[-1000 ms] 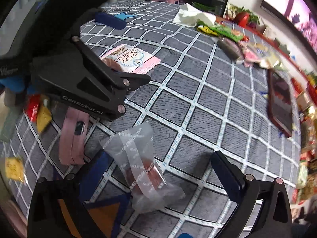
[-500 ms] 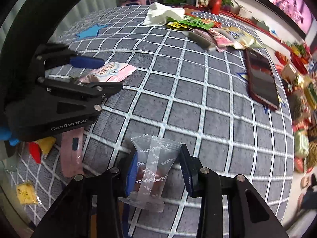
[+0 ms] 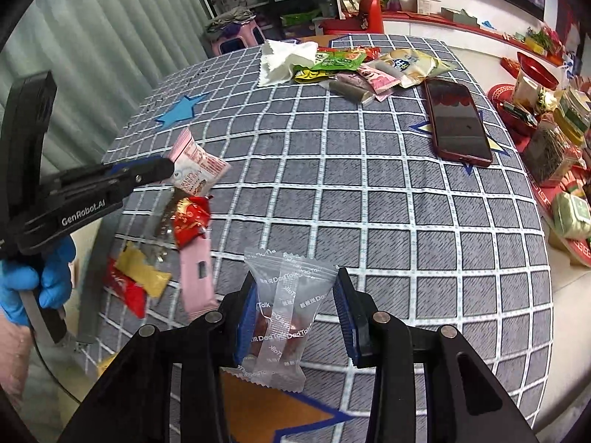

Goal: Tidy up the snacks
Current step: 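Grasp a second pink Crispy Cranberry bar with the left tool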

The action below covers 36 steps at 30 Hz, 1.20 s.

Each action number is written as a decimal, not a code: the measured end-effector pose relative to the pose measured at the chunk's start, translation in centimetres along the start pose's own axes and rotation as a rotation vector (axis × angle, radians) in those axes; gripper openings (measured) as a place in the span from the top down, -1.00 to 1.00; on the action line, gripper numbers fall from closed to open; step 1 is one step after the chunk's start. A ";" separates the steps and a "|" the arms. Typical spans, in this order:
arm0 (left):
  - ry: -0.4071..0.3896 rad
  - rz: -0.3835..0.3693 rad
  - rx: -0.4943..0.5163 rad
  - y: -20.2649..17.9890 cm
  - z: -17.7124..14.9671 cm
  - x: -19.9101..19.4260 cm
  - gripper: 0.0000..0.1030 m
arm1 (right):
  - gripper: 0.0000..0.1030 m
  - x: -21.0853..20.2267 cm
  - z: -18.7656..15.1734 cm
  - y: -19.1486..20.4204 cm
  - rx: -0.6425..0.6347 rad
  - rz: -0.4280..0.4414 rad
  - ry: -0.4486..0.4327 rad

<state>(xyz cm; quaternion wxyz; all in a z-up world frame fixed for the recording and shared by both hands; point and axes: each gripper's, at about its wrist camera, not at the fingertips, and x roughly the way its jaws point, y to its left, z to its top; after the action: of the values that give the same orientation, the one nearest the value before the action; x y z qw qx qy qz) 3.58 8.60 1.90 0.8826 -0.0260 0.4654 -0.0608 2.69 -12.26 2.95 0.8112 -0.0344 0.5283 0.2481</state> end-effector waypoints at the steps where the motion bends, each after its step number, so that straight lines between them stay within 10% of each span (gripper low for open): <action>1: 0.007 0.008 -0.005 0.2 -0.3 0.0 0.74 | 0.21 -0.2 -0.1 0.4 -0.003 -0.003 -0.003; 4: 0.022 0.038 -0.001 0.5 -0.6 0.5 0.48 | 0.21 -0.6 -0.4 1.2 -0.016 -0.007 -0.009; 6: 0.013 0.066 0.018 0.2 -0.7 0.9 -0.30 | 0.21 -0.8 -0.7 1.4 -0.017 -0.005 -0.010; 8: -0.017 0.076 0.065 -0.6 -0.6 1.3 -0.53 | 0.21 -0.8 -1.1 1.3 -0.009 0.001 -0.008; 16: 0.018 0.205 0.135 -2.5 2.1 5.6 -0.53 | 0.21 -0.6 -1.9 -0.7 0.036 0.017 -0.005; 25: 0.151 0.241 -0.300 3.0 3.8 8.5 -0.53 | 0.21 0.0 -1.5 -3.0 0.085 0.045 -0.026; 36: 0.198 0.376 -0.301 1.2 6.2 12.5 -0.42 | 0.21 1.1 -1.7 -3.4 0.115 0.104 -0.031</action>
<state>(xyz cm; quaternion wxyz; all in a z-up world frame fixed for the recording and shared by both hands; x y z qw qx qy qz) 15.75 8.07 -4.94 0.8147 -0.0640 0.5501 0.1718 3.08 -15.36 0.55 0.8060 0.0435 0.5301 0.2599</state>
